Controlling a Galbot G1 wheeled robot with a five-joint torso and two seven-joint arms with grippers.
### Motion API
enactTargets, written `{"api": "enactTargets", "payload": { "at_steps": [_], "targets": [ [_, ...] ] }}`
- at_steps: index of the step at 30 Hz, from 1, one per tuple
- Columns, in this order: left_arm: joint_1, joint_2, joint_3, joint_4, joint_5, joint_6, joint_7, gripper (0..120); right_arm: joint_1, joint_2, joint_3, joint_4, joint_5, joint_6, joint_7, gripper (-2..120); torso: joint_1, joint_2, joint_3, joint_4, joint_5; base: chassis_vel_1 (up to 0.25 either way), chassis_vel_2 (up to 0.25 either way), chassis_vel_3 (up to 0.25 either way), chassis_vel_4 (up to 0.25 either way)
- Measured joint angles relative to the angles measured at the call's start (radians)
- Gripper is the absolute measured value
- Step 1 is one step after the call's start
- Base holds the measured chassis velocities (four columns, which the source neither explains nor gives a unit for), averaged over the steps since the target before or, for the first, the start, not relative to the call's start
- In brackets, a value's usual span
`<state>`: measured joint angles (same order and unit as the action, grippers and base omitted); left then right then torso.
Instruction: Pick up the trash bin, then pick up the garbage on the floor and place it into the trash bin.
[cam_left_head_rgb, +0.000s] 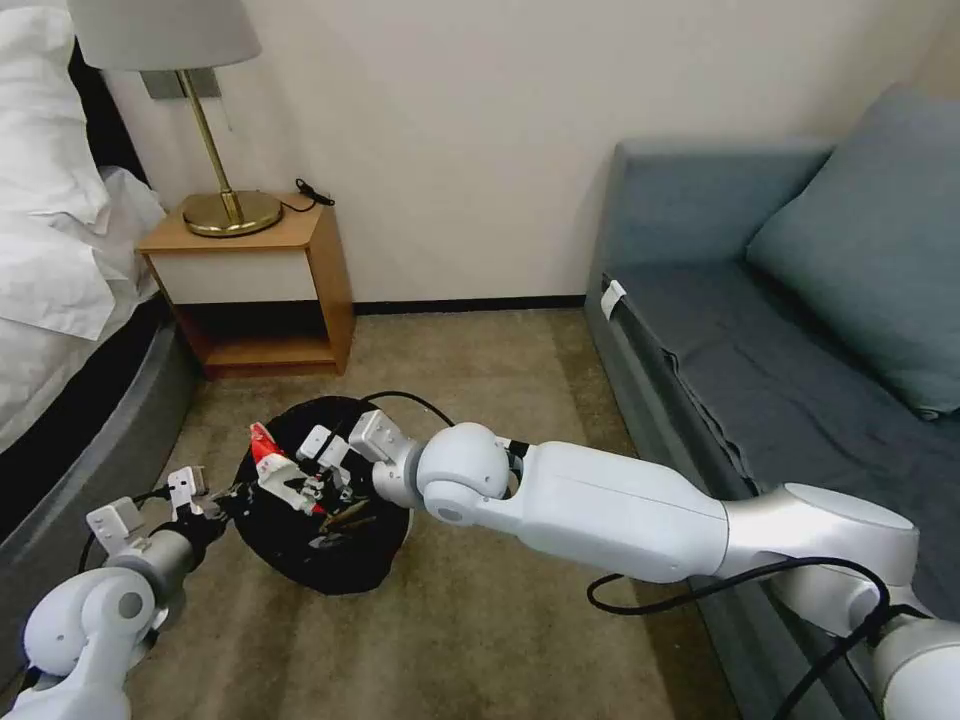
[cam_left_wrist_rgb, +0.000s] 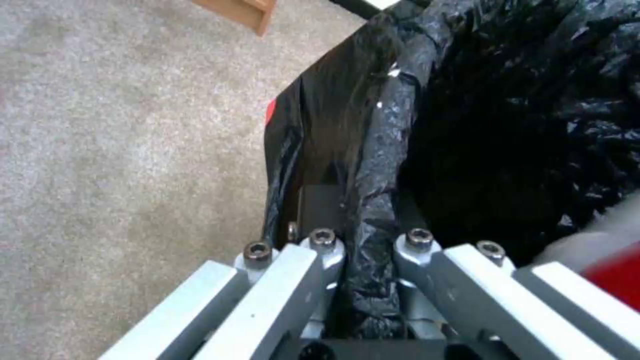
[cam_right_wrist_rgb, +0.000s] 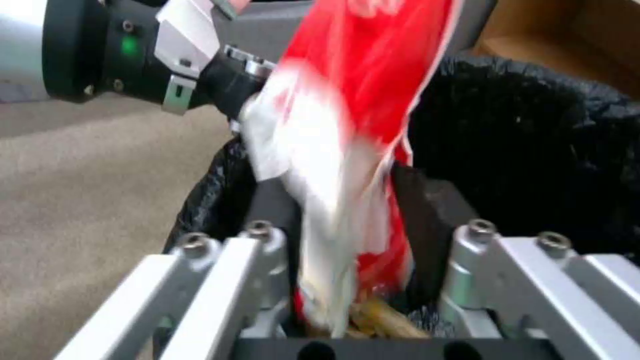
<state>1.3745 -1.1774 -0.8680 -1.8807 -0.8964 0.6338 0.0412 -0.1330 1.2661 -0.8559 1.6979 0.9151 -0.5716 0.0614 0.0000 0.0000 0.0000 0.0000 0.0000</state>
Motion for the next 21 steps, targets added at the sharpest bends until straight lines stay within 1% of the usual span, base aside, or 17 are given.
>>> {"api": "enactTargets", "payload": {
  "at_steps": [1,3,4,5,8,9,11,13,14,16,17,20,21],
  "targets": [
    [0.001,0.000,-0.001,-0.001,-0.002,0.000,0.000,3,-0.001,0.000,0.000,0.001,-0.002,-0.001,0.001,39,0.000,0.000,0.000,0.0000,0.0000,0.000,0.000,0.000,0.000],
    [0.004,0.001,-0.003,-0.004,-0.009,0.001,-0.005,3,-0.007,-0.001,0.000,0.007,-0.009,-0.008,0.007,51,0.000,0.000,0.000,0.0000,0.0000,0.000,0.000,0.000,0.000],
    [0.004,0.001,-0.003,-0.004,-0.009,0.001,-0.005,3,-0.007,-0.001,0.000,0.007,-0.009,-0.008,0.007,51,0.000,0.000,0.000,0.0000,0.0000,0.000,0.000,0.000,0.000],
    [0.004,0.001,-0.003,-0.004,-0.012,0.001,-0.007,3,-0.009,-0.002,0.001,0.010,-0.009,-0.013,0.010,54,0.000,0.000,0.000,0.0000,0.0000,0.000,0.000,0.000,0.000],
    [0.005,0.003,-0.004,-0.004,-0.018,0.005,-0.015,3,-0.018,-0.004,0.010,0.022,-0.021,-0.022,0.037,68,0.000,0.000,0.000,0.0001,0.0000,0.000,0.000,0.000,0.000],
    [0.005,0.003,-0.004,-0.004,-0.018,0.005,-0.015,3,-0.018,-0.004,0.010,0.022,-0.021,-0.022,0.037,68,0.000,0.000,0.000,0.0001,0.0000,0.000,0.000,0.000,0.000],
    [0.005,0.003,-0.004,-0.003,-0.022,0.007,-0.019,3,-0.034,-0.007,0.030,0.027,-0.053,-0.023,0.053,76,0.000,0.000,0.000,0.0001,0.0000,0.000,0.000,0.000,0.000],
    [0.005,0.003,-0.005,-0.001,-0.031,0.010,-0.025,3,-0.066,-0.021,0.067,0.045,-0.109,-0.022,0.112,88,0.000,0.000,0.000,0.0001,0.0000,0.000,0.000,0.000,0.000],
    [0.005,0.003,-0.005,-0.001,-0.031,0.010,-0.025,3,-0.066,-0.021,0.067,0.045,-0.109,-0.022,0.112,88,0.000,0.000,0.000,0.0001,0.0000,0.000,0.000,0.000,0.000],
    [0.006,0.002,-0.009,0.001,-0.042,0.011,-0.034,3,-0.115,-0.039,0.112,0.068,-0.179,-0.018,0.209,97,0.000,0.000,0.000,0.0000,0.0000,0.000,0.000,0.000,0.000],
    [0.006,0.002,-0.009,0.001,-0.042,0.011,-0.034,3,-0.115,-0.039,0.112,0.068,-0.179,-0.018,0.209,97,0.000,0.000,0.000,0.0000,0.0000,0.000,0.000,0.000,0.000],
    [0.006,-0.003,-0.015,-0.006,-0.064,0.017,-0.053,3,-0.213,-0.055,0.199,0.089,-0.264,-0.003,0.302,99,0.000,0.000,0.000,0.0000,0.0002,0.000,0.000,0.000,0.000],
    [0.006,-0.003,-0.015,-0.006,-0.064,0.017,-0.053,3,-0.213,-0.055,0.199,0.089,-0.264,-0.003,0.302,99,0.000,0.000,0.000,0.0000,0.0002,0.000,0.000,0.000,0.000]
  ]
}}
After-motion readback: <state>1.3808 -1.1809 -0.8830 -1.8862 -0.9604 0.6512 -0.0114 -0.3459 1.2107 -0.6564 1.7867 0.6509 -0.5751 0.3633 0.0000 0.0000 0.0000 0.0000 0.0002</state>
